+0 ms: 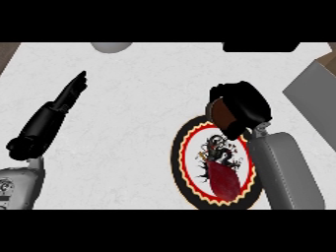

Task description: Pick the cupcake from the plate and place it in the cardboard box

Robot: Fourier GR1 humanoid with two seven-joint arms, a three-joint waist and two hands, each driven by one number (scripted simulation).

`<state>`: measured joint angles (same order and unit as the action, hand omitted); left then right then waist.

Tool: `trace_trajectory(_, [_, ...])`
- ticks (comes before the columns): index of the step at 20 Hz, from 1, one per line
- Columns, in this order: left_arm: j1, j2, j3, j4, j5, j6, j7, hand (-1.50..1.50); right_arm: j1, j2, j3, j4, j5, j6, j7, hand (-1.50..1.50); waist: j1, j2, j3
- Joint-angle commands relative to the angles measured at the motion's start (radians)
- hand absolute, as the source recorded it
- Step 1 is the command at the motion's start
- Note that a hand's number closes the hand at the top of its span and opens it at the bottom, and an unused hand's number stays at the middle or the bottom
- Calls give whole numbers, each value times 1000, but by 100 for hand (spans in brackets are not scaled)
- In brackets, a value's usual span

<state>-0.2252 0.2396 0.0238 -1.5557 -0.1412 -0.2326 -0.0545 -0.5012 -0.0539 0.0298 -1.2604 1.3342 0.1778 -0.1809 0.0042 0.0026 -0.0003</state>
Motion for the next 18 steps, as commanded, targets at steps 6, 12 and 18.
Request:
trace_trajectory(6, [47,8,11,-35,1,-11,-1,0,-151,48,-88,-185,37,47,309,150,-8,-8,0])
trace_trajectory(12, [19,15,38,9,21,-21,-16,0,-238,54,-262,-240,-38,-40,537,150,-5,-3,0])
trace_trajectory(18, [26,-22,-8,-13,-24,6,-14,0,-309,-88,-411,-184,-46,-58,592,150,-1,-2,0])
